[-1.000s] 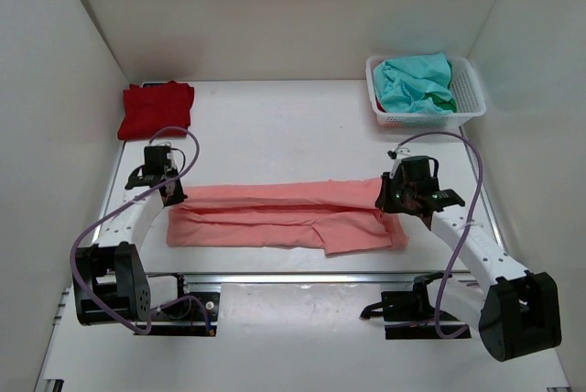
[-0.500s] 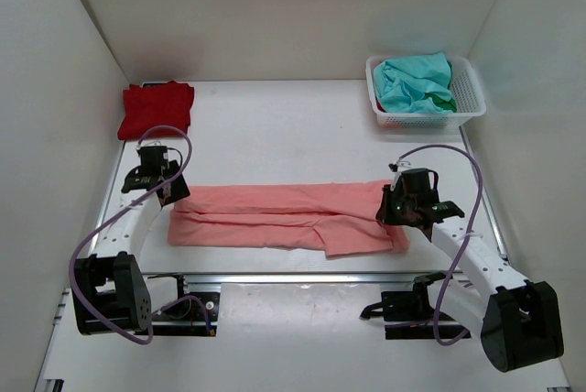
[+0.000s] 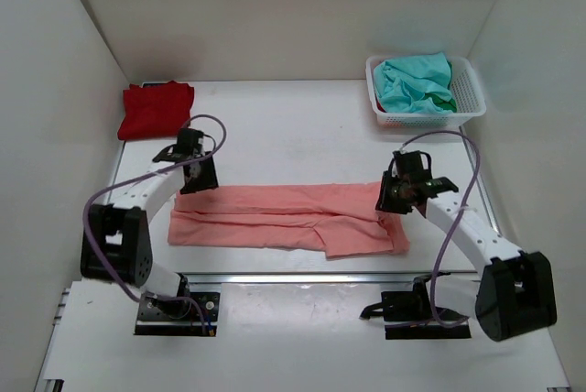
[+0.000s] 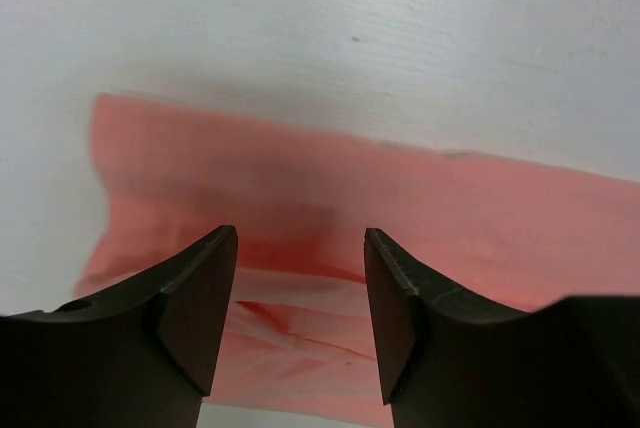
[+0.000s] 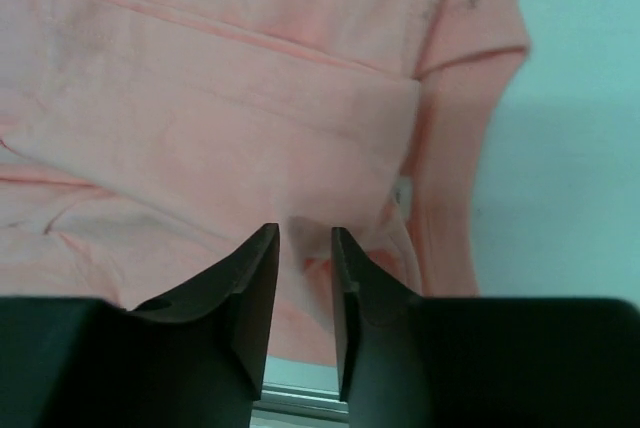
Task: Fold and stack the t-shirts
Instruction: Fold the other side of the tshirt into a rectangle, then rotate the tshirt 90 degrees
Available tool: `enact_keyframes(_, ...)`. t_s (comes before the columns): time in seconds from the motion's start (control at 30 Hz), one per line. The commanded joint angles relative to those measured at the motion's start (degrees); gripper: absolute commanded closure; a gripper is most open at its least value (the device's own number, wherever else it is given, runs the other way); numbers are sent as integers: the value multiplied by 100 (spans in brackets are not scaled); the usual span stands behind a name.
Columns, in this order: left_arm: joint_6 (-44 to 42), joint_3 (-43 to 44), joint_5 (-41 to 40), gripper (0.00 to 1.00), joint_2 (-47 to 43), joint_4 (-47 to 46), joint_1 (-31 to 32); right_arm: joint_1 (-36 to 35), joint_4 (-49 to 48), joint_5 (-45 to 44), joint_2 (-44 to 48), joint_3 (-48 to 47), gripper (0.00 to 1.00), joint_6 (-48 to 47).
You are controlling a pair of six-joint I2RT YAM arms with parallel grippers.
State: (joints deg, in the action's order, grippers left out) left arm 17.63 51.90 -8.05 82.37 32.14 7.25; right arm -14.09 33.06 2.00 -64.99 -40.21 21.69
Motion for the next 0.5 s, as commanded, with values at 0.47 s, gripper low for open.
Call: enact_keyframes(0.47,864,682,971,45,1625,1664,1129,-753,384,309,-5408,-5217,83,-297)
